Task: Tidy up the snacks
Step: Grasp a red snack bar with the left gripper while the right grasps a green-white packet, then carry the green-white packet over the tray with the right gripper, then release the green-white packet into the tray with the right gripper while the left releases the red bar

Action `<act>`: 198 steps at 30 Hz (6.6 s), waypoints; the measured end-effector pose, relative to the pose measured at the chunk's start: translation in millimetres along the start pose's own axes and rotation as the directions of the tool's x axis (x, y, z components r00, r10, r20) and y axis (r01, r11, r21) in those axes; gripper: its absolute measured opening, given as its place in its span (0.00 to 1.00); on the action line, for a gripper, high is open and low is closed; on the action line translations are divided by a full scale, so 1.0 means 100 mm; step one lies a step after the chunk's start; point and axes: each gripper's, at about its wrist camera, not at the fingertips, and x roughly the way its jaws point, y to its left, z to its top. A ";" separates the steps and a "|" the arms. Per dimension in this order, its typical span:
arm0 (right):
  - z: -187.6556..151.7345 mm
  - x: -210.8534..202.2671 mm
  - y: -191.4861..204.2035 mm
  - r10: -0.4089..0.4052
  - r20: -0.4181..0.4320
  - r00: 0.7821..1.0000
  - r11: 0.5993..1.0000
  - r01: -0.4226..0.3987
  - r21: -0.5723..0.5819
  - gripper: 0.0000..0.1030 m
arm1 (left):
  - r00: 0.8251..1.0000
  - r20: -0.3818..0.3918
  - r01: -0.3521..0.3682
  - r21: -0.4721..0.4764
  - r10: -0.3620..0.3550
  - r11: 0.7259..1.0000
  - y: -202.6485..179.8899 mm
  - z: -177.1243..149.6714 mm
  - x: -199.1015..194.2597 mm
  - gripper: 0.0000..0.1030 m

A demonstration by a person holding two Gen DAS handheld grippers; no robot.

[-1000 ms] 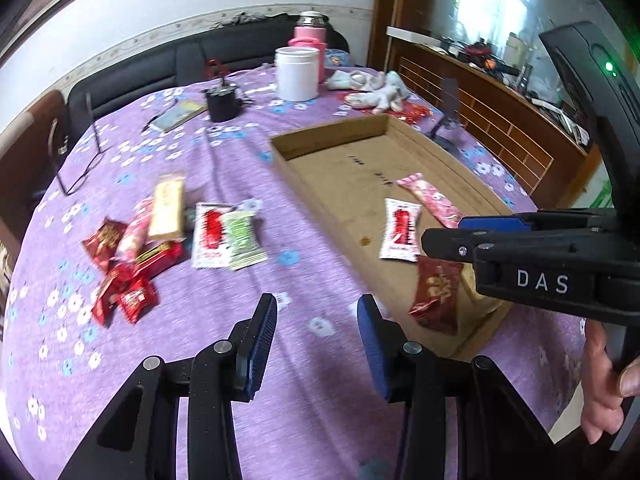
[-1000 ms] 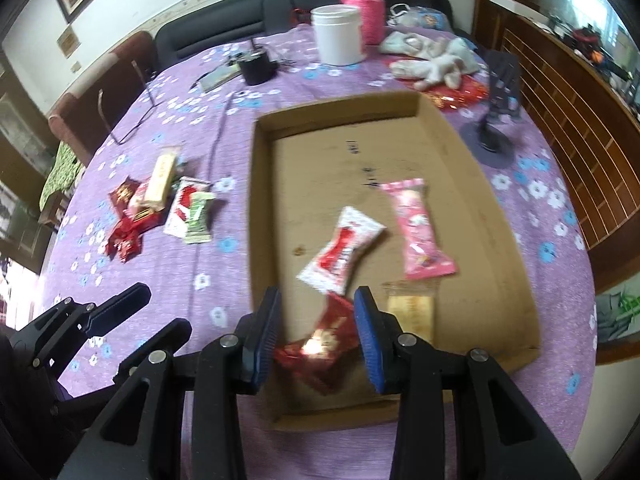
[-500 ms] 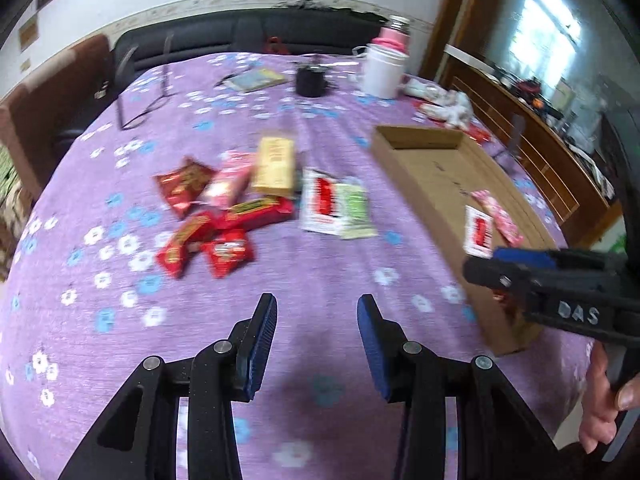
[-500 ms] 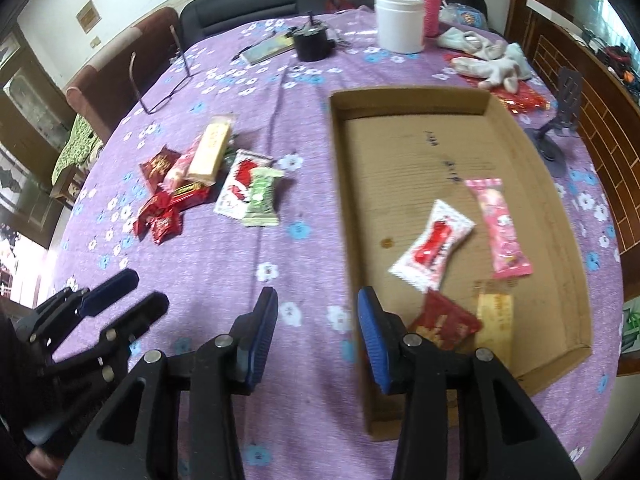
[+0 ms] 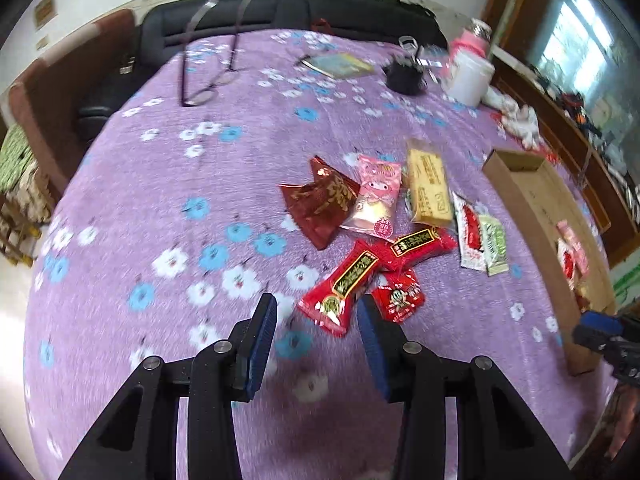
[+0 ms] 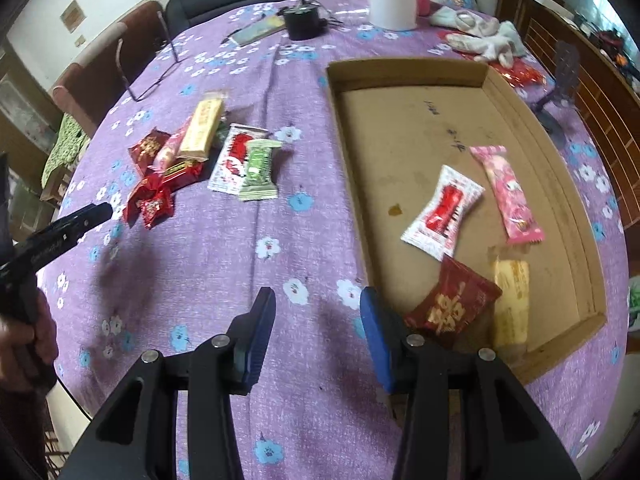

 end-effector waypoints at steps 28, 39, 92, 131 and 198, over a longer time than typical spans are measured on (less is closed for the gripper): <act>0.79 0.52 0.38 0.132 -0.071 0.989 0.991 -0.133 -0.016 0.43 | 0.998 -0.034 -0.056 -0.051 0.054 0.997 -0.07 -0.48 -0.03 0.21; 1.01 0.90 0.45 0.086 -0.113 0.990 0.995 -0.092 -0.048 0.18 | 0.996 -0.029 -0.086 -0.063 0.084 0.994 -0.10 -0.58 -0.07 0.21; 0.10 0.18 0.39 0.155 -0.094 0.983 0.966 -0.171 -0.192 0.17 | 0.997 0.049 -0.061 0.211 0.052 0.976 -1.31 -0.48 -0.24 0.20; 0.03 -0.29 -1.18 0.052 0.049 0.997 0.988 -0.058 0.146 0.17 | 0.984 0.054 0.142 0.352 -0.172 0.925 -2.63 -0.06 -0.31 0.19; 0.05 -0.17 -1.53 0.037 0.014 0.999 0.983 -0.039 0.181 0.17 | 0.965 -0.094 0.264 0.335 -0.246 0.905 -2.99 -0.06 0.05 0.18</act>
